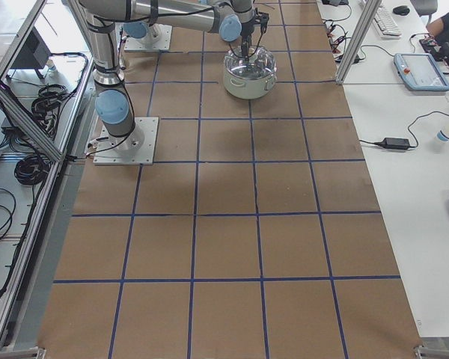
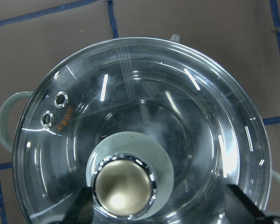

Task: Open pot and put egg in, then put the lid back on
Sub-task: 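Lower the right gripper and grasp the glass lid knob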

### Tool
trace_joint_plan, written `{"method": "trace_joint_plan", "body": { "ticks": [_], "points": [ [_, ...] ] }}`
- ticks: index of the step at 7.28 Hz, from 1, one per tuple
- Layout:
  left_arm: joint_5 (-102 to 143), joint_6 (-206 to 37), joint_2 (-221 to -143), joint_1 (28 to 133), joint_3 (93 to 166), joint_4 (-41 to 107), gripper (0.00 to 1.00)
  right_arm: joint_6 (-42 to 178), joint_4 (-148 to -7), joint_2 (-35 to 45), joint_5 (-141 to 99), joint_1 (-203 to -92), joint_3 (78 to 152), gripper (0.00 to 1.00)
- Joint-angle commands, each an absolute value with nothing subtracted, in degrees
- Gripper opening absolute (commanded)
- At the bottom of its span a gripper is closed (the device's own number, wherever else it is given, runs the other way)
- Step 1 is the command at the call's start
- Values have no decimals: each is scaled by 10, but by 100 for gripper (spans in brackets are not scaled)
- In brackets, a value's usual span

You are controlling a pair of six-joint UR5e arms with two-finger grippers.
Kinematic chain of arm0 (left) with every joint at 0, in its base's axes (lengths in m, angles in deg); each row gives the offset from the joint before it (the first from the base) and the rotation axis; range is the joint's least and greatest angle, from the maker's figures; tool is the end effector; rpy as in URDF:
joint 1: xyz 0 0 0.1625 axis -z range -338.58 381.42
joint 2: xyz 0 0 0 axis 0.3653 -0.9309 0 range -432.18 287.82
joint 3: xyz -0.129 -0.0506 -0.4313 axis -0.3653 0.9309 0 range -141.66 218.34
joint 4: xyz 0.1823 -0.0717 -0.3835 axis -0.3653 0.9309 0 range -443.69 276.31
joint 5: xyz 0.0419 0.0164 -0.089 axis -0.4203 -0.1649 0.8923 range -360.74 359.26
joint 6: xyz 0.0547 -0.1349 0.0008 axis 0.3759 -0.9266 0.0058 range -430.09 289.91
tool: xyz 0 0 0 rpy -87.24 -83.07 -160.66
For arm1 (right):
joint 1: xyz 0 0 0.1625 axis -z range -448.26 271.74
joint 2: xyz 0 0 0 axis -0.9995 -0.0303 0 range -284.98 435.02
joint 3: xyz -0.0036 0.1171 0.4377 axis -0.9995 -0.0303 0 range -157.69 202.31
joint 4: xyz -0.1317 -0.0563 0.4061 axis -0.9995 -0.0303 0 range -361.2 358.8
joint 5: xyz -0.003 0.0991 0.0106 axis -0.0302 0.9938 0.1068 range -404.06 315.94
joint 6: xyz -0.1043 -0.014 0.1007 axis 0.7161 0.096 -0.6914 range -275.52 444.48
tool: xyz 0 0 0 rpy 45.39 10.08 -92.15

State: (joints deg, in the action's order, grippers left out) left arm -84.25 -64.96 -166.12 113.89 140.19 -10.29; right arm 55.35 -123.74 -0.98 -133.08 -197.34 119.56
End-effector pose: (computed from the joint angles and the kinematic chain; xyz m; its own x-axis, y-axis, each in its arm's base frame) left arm -0.1723 -0.5200 0.3598 -0.9848 0.1334 0.1112 0.1315 0.9910 -0.0243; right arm 0.3303 -0.5393 0.3304 -0.9805 0.1630 -0.1098 0.1795 0.9702 -0.1628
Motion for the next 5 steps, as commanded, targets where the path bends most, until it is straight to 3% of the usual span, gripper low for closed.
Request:
{"method": "trace_joint_plan", "body": {
  "ticks": [1, 5],
  "points": [
    [-843, -646, -1661, 1139, 1402, -103, 1, 550, -1249, 9, -1328, -1976, 1180, 100],
    [-845, -646, -1660, 1138, 1400, -102, 1, 527, -1249, 12, -1327, -1988, 1182, 90]
  ]
}}
